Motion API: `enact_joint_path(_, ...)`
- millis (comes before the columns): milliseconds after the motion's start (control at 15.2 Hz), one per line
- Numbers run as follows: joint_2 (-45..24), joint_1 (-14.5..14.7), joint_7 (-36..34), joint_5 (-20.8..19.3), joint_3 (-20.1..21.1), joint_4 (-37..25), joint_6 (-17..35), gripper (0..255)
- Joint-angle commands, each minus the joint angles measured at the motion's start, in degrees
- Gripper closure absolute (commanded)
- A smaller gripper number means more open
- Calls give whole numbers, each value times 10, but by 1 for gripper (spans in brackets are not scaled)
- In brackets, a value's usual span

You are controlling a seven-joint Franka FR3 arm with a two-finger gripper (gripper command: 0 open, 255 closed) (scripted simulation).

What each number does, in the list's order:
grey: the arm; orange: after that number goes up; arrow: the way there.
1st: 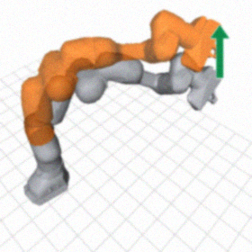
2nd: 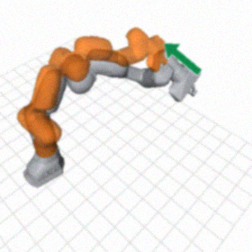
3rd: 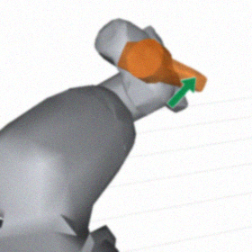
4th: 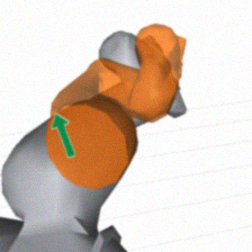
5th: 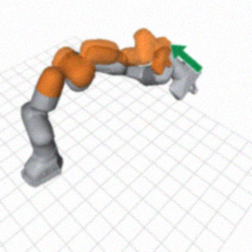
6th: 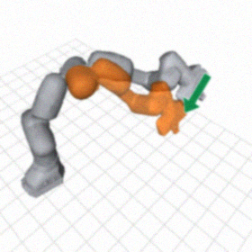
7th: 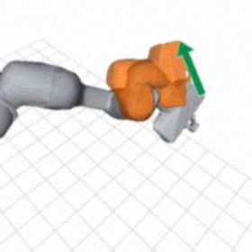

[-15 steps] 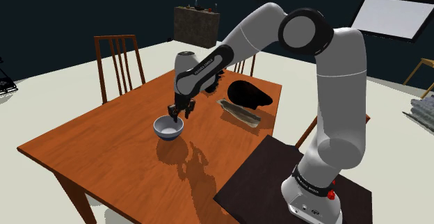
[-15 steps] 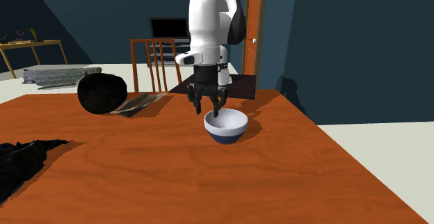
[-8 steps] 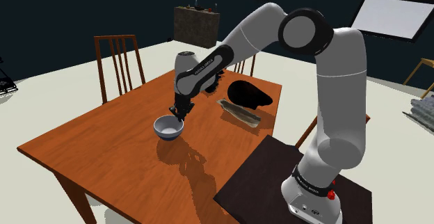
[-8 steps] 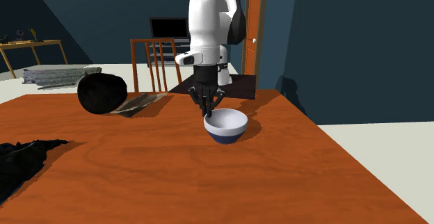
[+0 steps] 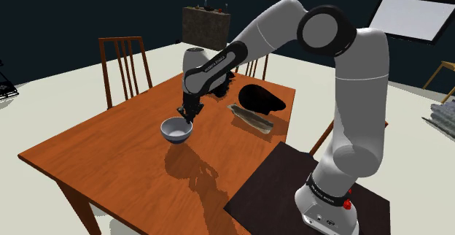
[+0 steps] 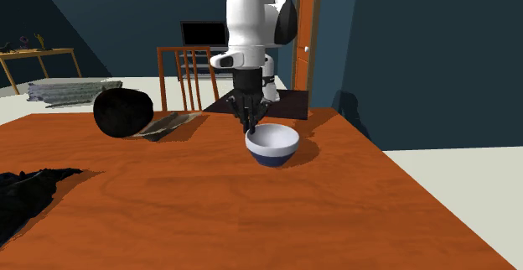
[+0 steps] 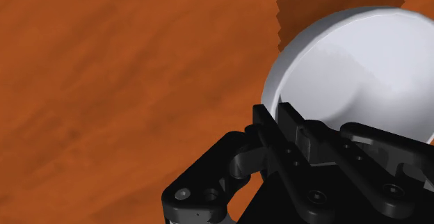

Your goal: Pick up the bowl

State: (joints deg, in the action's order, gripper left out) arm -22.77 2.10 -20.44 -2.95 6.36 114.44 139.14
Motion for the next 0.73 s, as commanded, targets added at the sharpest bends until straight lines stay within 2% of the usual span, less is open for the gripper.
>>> enact_joint_path(0,13,0,0,2,1,1,-12,255)
enact_joint_path(660,52,-3,4,9,4,-12,-64,255)
